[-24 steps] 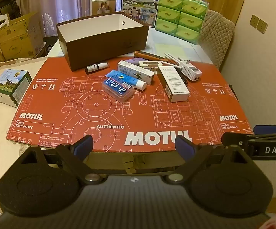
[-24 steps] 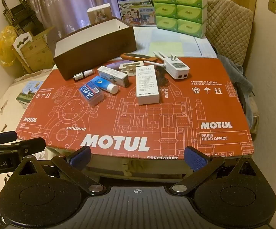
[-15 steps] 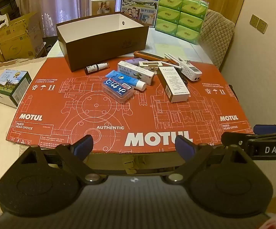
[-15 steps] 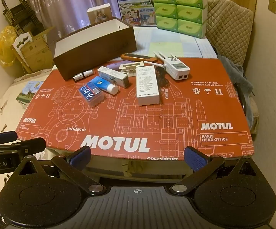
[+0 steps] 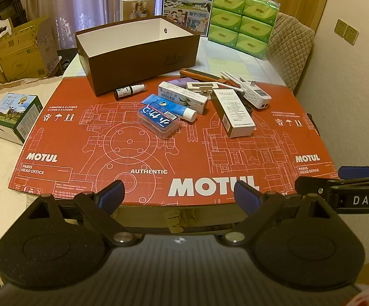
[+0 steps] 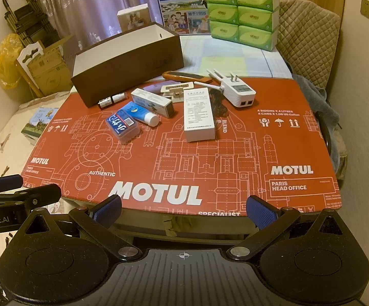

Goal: Organize rigid objects

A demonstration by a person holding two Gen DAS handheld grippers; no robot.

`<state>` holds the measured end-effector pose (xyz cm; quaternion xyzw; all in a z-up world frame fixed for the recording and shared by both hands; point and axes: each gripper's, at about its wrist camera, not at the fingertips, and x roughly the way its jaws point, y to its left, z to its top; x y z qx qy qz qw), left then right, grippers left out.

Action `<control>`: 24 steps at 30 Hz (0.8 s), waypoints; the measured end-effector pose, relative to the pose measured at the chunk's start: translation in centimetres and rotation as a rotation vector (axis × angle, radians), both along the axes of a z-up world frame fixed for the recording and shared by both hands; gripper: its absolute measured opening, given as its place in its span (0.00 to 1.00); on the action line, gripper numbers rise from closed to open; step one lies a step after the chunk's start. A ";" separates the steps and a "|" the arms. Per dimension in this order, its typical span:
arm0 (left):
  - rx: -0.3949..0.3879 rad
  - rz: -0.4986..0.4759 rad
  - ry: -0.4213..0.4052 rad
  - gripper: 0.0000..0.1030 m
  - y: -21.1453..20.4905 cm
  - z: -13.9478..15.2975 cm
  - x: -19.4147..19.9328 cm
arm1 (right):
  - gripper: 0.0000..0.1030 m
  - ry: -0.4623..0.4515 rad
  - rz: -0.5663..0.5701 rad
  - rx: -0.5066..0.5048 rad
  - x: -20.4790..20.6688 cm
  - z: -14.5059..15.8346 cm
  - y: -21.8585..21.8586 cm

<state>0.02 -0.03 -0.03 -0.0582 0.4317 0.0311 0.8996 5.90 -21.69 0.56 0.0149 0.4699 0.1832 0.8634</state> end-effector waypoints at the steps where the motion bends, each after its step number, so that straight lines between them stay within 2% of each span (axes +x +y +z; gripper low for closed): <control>1: 0.000 0.000 0.000 0.88 0.0 0.0 0.0 | 0.98 0.000 0.000 0.000 0.0 0.0 0.0; 24: 0.001 0.001 0.000 0.88 0.0 0.0 0.0 | 0.98 0.001 0.000 -0.001 0.3 -0.1 0.2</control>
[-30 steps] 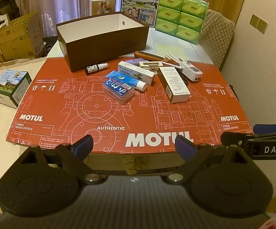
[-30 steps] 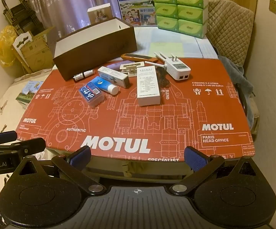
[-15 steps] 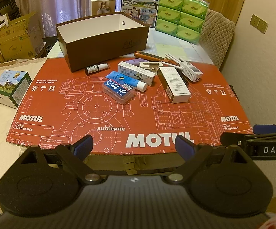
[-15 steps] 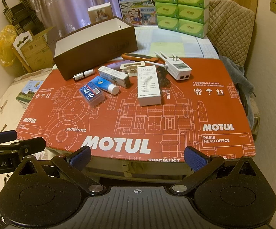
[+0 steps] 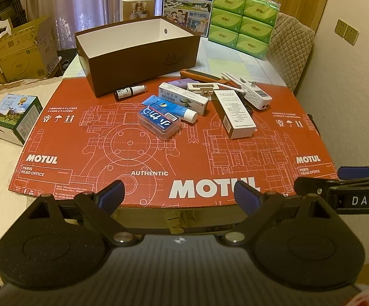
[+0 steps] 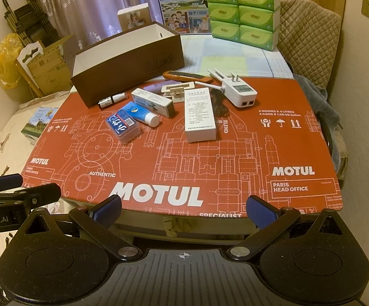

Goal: Organize rigid objects

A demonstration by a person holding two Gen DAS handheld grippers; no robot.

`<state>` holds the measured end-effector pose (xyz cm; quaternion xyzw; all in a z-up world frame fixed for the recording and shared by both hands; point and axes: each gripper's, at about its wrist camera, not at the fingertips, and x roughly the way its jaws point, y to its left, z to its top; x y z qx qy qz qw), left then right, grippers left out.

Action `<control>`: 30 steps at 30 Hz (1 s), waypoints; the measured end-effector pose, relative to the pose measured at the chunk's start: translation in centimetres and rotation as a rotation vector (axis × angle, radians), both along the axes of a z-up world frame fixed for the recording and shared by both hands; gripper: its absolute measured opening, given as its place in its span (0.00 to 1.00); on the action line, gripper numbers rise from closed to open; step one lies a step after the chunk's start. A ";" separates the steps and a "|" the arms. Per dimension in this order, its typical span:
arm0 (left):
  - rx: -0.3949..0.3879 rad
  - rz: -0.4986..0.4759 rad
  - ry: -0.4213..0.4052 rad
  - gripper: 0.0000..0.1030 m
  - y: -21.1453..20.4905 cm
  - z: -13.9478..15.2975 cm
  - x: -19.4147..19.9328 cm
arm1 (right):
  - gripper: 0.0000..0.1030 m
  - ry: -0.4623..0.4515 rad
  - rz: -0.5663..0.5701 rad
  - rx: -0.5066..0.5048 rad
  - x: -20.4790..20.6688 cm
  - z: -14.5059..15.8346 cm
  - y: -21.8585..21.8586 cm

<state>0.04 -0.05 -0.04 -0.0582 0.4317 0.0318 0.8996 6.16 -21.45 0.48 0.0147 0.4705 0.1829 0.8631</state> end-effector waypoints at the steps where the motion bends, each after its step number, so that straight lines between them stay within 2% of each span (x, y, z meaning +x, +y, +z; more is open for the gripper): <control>1: 0.000 0.000 0.000 0.88 0.0 0.0 0.0 | 0.98 0.000 0.000 0.000 0.0 0.0 0.0; 30: 0.002 0.000 0.000 0.88 0.6 -0.1 0.6 | 0.98 0.000 0.003 0.000 0.2 0.0 0.3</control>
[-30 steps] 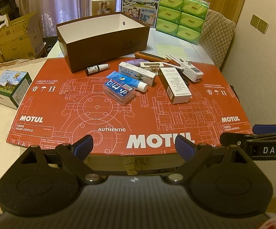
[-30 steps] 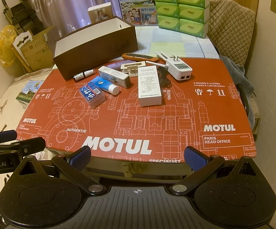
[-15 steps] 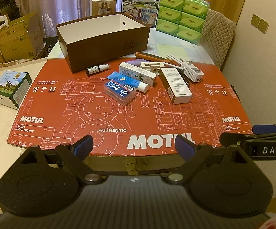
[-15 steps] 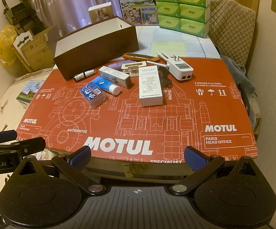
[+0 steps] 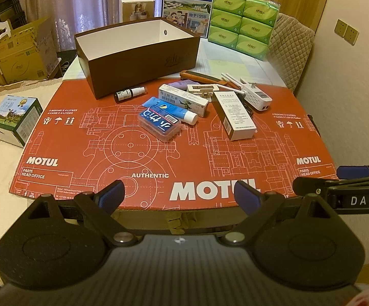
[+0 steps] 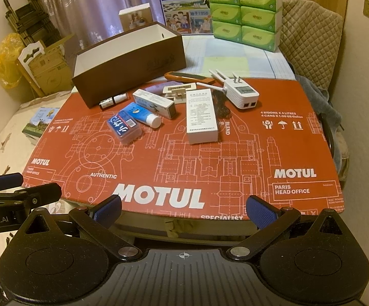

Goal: Organize rigid objects

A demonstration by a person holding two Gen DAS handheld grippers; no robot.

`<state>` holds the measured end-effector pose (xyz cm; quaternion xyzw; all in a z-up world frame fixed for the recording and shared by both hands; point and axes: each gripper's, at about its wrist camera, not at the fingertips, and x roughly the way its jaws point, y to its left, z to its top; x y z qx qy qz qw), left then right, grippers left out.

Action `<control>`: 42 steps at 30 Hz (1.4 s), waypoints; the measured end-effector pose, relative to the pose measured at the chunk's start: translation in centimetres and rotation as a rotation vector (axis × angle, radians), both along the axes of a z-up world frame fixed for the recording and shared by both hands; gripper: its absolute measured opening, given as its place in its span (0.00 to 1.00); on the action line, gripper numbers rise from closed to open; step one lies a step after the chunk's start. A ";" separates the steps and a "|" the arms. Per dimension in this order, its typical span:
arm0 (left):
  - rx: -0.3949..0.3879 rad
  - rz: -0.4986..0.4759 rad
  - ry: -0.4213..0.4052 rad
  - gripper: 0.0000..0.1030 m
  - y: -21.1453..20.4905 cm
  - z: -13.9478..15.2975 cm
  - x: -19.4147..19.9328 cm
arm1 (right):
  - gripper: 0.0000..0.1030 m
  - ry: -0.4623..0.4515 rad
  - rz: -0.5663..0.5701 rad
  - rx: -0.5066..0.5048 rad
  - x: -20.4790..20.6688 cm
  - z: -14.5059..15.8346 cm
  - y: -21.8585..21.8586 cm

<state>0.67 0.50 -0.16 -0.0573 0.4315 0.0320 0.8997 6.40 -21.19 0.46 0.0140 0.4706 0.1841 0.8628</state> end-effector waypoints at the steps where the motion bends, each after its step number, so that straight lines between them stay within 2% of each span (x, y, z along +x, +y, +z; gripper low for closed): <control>1: 0.000 0.000 0.000 0.88 -0.1 0.0 -0.1 | 0.98 0.000 0.000 0.000 0.0 0.0 0.0; 15: -0.001 -0.006 -0.003 0.88 0.6 0.1 0.6 | 0.98 -0.002 -0.003 0.003 0.0 0.1 -0.2; 19: 0.001 -0.009 -0.007 0.88 0.4 1.0 0.2 | 0.98 -0.002 -0.006 0.006 -0.4 0.2 -0.2; 25: 0.001 -0.010 -0.007 0.88 1.3 0.7 -0.3 | 0.98 -0.006 -0.023 0.023 -0.5 0.3 1.2; 33: -0.004 -0.025 -0.005 0.88 2.3 -0.2 -0.9 | 0.98 -0.038 -0.061 0.058 -1.4 0.2 0.0; 42: -0.019 0.000 0.023 0.88 2.6 -1.8 0.8 | 0.94 -0.047 -0.057 0.072 -0.3 -0.8 -0.8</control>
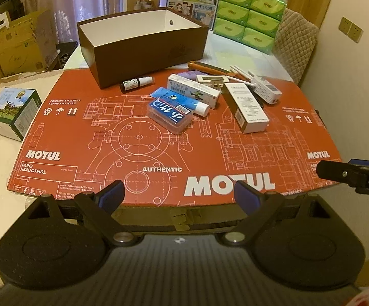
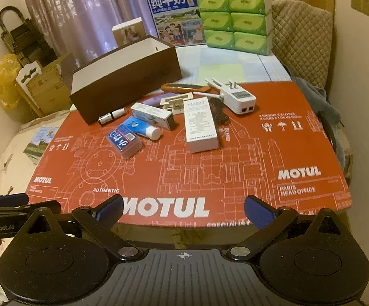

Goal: Organize rigid objects
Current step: 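Move the left tool to the blue floss case while the right tool approaches the white medicine box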

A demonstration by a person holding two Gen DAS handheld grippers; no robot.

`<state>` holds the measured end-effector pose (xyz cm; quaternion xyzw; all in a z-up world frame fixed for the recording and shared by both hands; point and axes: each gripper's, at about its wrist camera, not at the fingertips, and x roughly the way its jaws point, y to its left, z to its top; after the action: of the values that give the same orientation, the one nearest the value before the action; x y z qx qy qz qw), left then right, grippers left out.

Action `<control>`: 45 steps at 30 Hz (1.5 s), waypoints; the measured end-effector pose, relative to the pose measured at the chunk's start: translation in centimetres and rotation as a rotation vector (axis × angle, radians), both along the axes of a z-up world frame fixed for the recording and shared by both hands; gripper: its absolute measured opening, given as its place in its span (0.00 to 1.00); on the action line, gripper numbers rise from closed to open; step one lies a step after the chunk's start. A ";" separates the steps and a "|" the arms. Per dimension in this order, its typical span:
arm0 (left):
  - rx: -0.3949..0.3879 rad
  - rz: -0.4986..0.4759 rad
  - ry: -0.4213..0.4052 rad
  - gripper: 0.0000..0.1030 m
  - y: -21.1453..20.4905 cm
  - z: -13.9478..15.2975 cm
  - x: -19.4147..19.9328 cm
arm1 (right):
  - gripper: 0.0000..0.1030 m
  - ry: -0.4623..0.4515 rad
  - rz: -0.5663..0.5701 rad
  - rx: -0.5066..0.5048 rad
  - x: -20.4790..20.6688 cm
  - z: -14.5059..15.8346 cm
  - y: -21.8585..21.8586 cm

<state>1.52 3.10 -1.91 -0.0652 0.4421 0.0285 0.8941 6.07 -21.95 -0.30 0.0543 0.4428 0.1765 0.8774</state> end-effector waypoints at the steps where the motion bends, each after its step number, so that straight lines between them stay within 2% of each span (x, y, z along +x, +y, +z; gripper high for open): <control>1: -0.001 0.004 -0.001 0.88 0.1 -0.1 0.3 | 0.93 -0.005 0.010 -0.001 0.4 -0.1 0.1; 10: -0.001 0.062 0.024 0.88 0.6 -1.4 4.8 | 0.91 -0.039 0.095 -0.037 6.5 -2.2 1.7; 24: -0.011 0.150 0.087 0.86 -0.3 -6.5 14.6 | 0.84 0.024 0.157 -0.065 17.3 -7.3 2.6; 34: -0.002 0.239 0.116 0.86 -0.5 -9.2 19.4 | 0.82 0.066 0.199 -0.086 21.8 -10.3 3.6; 45: 0.022 0.316 0.158 0.86 0.2 -11.0 22.1 | 0.81 0.084 0.248 -0.084 24.3 -11.1 4.5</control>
<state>23.63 3.29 -12.93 -0.1219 0.4949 0.1786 0.8416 30.40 -17.43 -11.44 -0.0302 0.4893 0.2624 0.8311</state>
